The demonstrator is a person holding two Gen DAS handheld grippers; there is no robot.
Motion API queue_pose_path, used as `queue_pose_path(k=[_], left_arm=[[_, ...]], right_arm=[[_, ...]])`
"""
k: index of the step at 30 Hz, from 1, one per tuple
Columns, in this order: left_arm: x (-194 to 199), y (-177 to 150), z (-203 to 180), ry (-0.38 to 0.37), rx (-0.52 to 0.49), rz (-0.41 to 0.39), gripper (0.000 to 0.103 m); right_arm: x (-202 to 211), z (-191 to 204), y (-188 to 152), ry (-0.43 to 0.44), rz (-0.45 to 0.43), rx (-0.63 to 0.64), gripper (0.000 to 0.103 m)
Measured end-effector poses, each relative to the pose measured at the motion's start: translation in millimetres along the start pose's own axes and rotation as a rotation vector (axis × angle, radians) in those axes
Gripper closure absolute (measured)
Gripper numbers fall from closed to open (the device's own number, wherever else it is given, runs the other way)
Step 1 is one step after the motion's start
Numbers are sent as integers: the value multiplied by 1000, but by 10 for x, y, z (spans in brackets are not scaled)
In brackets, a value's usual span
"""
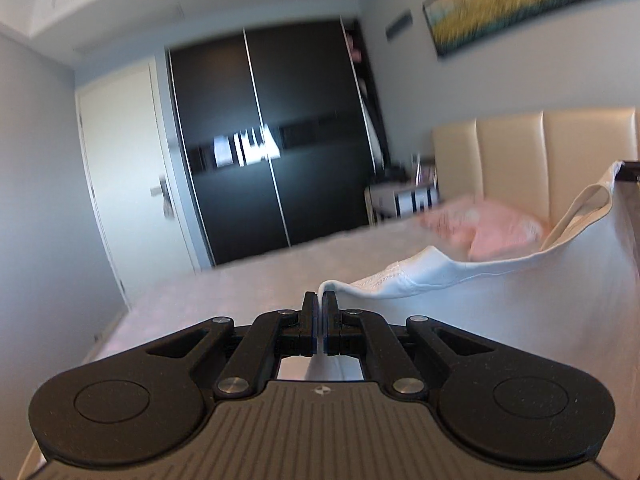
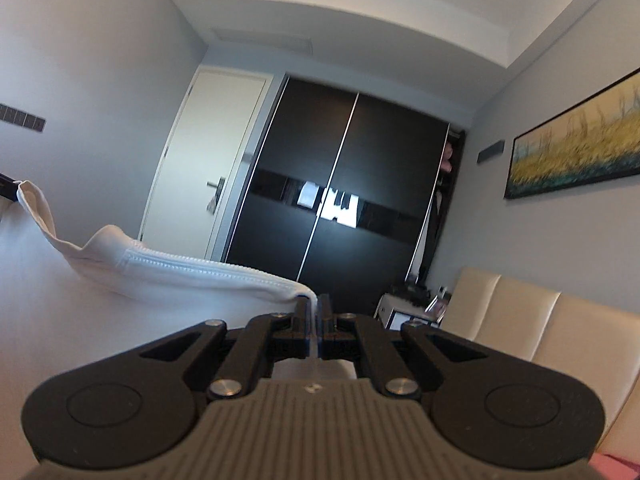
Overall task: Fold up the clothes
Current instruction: 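Lay the T-shirt flat on the bed and open both tools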
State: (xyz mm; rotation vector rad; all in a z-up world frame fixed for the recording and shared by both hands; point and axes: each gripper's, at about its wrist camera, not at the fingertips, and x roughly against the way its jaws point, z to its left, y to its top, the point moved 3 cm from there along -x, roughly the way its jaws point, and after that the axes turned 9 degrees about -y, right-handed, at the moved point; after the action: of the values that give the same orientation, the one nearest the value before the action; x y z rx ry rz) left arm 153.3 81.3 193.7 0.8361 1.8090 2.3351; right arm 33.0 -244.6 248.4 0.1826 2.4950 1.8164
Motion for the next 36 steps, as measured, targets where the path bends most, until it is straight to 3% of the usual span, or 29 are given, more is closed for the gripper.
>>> queue_pose_path(k=[10, 17, 20, 23, 32, 33, 34, 36], left_arm=[[-2172, -1092, 439, -31, 99, 301, 102], [-3049, -1787, 441, -33, 95, 466, 102], [-3216, -2006, 499, 5, 86, 503, 103], [-3280, -2158, 590, -10, 133, 514, 103], [-3205, -2064, 652, -14, 116, 494, 103], [-3155, -2019, 680, -11, 122, 485, 102], [-3074, -1969, 712, -8, 127, 477, 102], [-2873, -1893, 798, -1, 137, 474, 93]], right_arm=[[-2076, 871, -1445, 25, 334, 77, 100], [-2996, 1356, -2577, 76, 555, 116, 100], [-3168, 1504, -2979, 101, 627, 132, 100], [-3191, 1567, -3244, 117, 659, 128, 99], [-3342, 1474, -3196, 148, 680, 92, 96], [-3332, 1442, -3143, 149, 680, 86, 91], [-3322, 1410, -3089, 151, 681, 80, 78], [-3242, 1319, -2949, 145, 661, 73, 61]])
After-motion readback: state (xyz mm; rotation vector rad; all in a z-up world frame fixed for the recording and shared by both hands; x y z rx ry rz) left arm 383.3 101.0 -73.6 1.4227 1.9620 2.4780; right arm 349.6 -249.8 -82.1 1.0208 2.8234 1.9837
